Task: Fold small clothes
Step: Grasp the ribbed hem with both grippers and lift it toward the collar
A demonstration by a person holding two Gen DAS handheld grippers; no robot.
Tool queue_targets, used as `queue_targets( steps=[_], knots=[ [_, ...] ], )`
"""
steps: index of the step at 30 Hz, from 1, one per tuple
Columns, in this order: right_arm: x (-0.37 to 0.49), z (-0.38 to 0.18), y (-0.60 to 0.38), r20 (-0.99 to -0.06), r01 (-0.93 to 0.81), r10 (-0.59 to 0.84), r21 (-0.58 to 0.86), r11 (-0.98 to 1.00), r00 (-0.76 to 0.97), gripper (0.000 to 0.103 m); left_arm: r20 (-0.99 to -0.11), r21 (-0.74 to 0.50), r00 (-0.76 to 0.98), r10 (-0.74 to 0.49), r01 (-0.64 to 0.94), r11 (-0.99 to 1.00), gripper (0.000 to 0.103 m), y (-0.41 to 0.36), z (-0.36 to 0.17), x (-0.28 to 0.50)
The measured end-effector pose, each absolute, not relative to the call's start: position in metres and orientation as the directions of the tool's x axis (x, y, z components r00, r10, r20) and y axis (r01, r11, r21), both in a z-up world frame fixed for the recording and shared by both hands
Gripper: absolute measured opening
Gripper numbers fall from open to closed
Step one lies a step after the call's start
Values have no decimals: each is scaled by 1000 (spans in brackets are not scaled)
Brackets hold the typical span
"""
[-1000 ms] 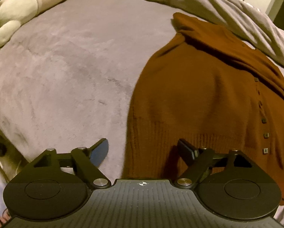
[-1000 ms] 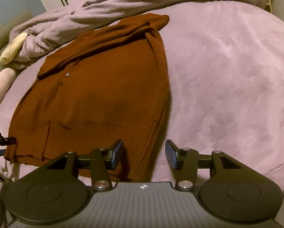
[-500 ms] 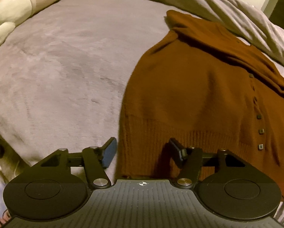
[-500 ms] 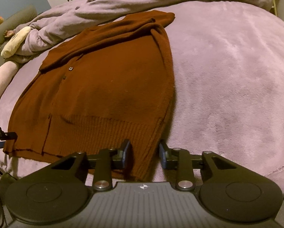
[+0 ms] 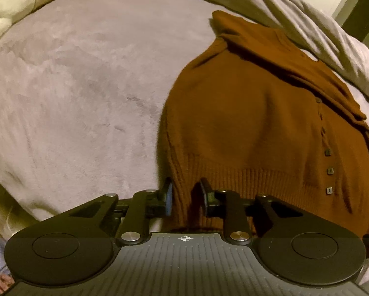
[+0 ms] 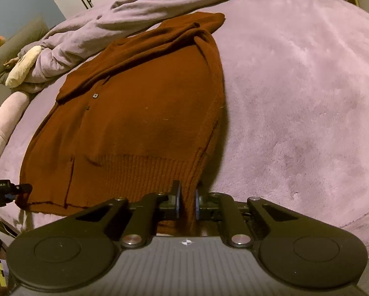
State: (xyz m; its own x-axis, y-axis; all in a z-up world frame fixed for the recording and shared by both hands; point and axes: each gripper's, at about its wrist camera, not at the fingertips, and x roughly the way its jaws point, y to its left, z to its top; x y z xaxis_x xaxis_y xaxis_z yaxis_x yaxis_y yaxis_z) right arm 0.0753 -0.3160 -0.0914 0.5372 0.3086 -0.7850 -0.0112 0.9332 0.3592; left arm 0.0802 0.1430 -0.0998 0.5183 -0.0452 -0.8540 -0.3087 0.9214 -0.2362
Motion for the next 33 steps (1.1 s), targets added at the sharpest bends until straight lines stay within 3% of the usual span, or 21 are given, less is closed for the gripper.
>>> queue_targets(
  steps=[10,11,13,17,23,33],
  knots=[
    [79,-94,-325,-791,22,357,423,906,497,11,-866,-246,490,-105,-234,940,30,147,-101,83],
    [79,-95,-325,-792,25,363,429,903,491,11,-868,-238,486,-106,-220,946,28,146,-101,83],
    [78,-95,-326,-792,25,373,438,898,483,11,-872,-227,475,-114,-188,955,14,144,-100,85],
    [79,-96,-328,-789,14,394,453,891,471,9,-870,-251,466,-159,-141,958,8,144,-97,90],
    [90,-85,-344,-728,42,491,577,815,480,7,-807,-383,524,-272,-115,916,7,153,-68,102],
    [158,-37,-335,-612,-55,522,617,785,594,6,-699,-430,644,-310,-32,902,7,140,-10,165]
  ],
)
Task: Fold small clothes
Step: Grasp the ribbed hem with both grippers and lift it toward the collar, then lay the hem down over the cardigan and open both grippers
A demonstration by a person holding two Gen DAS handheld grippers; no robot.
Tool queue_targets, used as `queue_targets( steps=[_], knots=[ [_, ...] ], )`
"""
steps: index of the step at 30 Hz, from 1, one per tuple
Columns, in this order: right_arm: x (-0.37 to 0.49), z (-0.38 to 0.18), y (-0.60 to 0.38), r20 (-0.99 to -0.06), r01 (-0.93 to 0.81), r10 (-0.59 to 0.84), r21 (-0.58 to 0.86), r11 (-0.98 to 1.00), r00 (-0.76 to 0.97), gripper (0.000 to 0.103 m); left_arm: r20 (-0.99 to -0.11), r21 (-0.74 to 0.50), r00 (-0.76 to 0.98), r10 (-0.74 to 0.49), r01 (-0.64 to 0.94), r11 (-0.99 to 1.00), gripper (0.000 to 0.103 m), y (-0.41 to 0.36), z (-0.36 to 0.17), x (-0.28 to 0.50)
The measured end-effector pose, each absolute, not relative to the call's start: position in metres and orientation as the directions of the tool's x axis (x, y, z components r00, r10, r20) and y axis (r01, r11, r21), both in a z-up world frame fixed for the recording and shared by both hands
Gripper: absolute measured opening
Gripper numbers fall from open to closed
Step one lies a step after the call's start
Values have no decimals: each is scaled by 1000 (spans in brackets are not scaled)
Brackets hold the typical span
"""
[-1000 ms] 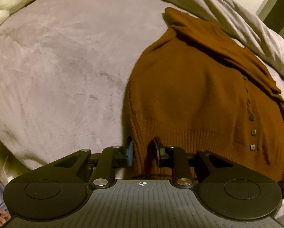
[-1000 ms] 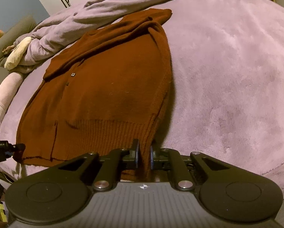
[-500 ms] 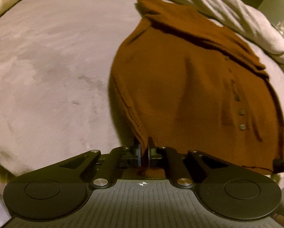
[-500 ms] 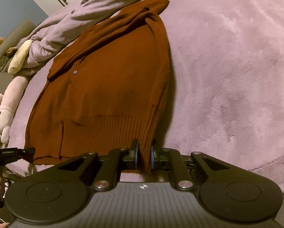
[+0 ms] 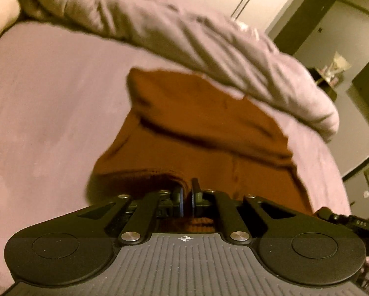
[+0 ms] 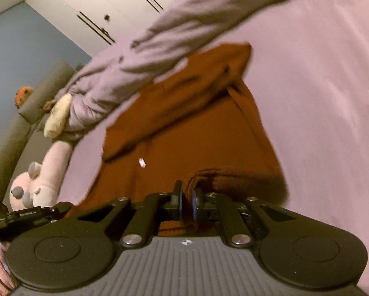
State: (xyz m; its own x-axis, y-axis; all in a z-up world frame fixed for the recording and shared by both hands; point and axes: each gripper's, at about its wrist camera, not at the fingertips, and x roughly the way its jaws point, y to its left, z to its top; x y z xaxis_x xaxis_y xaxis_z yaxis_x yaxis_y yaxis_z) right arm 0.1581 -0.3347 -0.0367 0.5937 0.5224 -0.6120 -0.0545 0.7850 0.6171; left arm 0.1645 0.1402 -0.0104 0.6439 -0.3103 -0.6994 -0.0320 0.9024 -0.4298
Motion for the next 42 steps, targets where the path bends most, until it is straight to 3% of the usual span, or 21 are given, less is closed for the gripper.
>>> queue_targets(
  steps=[9,42],
  knots=[
    [222,-17,-328,-592,-88,468,556,827,657,6,-657,-429,699,-285,-35,903,7,139,15,231],
    [425,-37,-297,-630,-8,153,227,974,761,6,-710,-259,701,-67,-172,951,7,136,-18,424]
  ],
)
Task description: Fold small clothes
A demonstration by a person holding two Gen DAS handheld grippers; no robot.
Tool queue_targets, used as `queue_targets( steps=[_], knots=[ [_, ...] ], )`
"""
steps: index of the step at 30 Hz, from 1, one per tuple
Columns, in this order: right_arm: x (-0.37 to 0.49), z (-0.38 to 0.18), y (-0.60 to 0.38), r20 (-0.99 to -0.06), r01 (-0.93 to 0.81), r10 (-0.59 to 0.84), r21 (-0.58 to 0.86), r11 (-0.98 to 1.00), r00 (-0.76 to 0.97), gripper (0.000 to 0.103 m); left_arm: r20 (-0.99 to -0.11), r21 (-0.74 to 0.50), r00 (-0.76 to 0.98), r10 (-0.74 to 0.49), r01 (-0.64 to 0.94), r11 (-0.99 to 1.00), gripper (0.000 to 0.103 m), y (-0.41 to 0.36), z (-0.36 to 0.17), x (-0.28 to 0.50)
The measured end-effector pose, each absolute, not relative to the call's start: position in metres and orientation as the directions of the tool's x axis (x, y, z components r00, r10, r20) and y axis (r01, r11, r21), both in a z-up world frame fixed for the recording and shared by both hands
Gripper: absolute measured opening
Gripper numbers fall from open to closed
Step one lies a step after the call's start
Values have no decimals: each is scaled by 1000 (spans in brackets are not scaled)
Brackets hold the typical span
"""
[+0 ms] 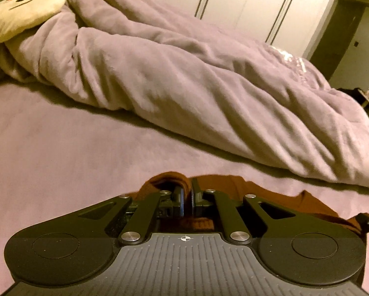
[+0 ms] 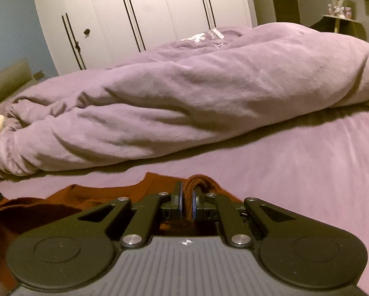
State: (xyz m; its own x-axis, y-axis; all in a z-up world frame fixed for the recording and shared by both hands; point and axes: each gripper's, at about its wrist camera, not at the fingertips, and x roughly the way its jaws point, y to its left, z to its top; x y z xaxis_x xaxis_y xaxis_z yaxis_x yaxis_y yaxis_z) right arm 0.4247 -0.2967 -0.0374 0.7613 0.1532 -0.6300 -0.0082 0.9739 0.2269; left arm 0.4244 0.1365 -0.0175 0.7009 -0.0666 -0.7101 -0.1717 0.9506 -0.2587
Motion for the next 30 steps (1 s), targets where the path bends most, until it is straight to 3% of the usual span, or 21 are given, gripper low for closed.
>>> queue_targets(
  steps=[11,13,14,15,16,19,21,23,27,30],
  knots=[
    [469,-64,-276,-653,-2,82,122,992,753,6,-749,-122,661,56,-221,968,8,124,-63,463],
    [469,-70,-277,-650,-1,80,120,993,756,9,-759,-112,648,60,-220,969,16,122,-71,461],
    [468,-71,-277,-647,11,59,103,995,760,17,-762,-119,646,49,-214,969,19,122,-72,457],
    [465,-72,-279,-639,40,22,83,996,769,29,-759,-131,650,41,-214,968,30,124,-72,453],
    [459,-70,-282,-624,57,6,81,995,781,33,-751,-147,660,28,-208,967,42,126,-71,446],
    [430,-60,-294,-599,31,49,123,992,799,37,-731,-188,682,-14,-181,965,64,135,-64,417],
    [402,-57,-302,-590,4,78,137,991,804,49,-730,-195,682,-36,-157,968,75,139,-64,395],
    [379,-61,-308,-599,-16,112,164,986,793,56,-746,-172,665,-38,-138,975,76,139,-68,379],
    [355,-78,-311,-661,-20,114,149,989,742,56,-792,-122,608,-45,-87,989,75,134,-79,363],
    [354,-84,-314,-686,-5,152,212,977,711,55,-800,-161,596,-67,-107,981,62,136,-82,363]
  ],
)
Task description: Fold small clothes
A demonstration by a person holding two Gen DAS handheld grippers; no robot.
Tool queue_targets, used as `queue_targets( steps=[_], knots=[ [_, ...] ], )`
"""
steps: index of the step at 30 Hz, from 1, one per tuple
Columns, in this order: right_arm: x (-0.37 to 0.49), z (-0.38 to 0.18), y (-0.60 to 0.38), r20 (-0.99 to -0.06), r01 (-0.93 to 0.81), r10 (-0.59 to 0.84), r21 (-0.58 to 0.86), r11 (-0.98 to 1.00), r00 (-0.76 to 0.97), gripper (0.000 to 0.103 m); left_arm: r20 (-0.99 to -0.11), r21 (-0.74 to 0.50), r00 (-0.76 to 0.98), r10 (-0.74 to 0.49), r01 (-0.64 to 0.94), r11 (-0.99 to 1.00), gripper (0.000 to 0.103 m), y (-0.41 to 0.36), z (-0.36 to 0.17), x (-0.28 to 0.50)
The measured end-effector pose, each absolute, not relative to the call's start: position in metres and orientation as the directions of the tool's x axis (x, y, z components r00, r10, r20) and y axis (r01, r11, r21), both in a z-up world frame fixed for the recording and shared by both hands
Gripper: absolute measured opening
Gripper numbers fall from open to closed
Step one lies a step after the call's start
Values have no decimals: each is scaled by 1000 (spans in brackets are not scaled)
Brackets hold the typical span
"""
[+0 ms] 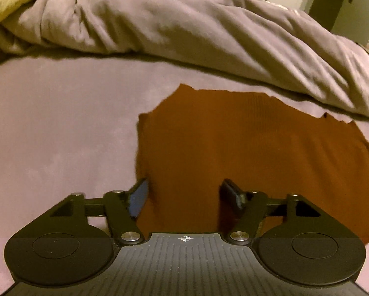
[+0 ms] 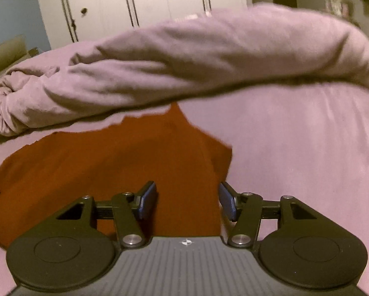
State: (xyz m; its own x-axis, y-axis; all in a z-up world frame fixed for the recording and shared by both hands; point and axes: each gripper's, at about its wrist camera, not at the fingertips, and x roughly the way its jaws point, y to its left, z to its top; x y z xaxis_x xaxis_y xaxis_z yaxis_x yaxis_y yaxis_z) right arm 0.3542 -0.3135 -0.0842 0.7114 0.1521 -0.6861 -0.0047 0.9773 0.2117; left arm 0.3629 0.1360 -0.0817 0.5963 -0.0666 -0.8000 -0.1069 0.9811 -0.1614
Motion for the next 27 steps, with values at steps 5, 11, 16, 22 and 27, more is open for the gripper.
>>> queue_targets(
  steps=[5,11,16,22,27],
  knots=[
    [360,-83,-305,-698,-30,171,210,977,695,15,-805,-150,592,-39,-140,979,29,140,-82,366],
    [354,-71,-288,-653,-42,48,26,999,756,9,-776,-142,630,-10,-159,977,18,140,-71,364],
    [358,-88,-282,-660,-19,-58,-108,994,749,7,-785,-92,618,32,-168,982,28,141,-88,364],
    [354,-85,-297,-678,40,-89,-87,995,729,14,-736,-78,673,70,-187,979,37,145,-62,350],
    [336,-66,-280,-612,-15,-17,-47,999,791,17,-737,-116,674,51,-200,973,53,153,-59,353]
  ],
)
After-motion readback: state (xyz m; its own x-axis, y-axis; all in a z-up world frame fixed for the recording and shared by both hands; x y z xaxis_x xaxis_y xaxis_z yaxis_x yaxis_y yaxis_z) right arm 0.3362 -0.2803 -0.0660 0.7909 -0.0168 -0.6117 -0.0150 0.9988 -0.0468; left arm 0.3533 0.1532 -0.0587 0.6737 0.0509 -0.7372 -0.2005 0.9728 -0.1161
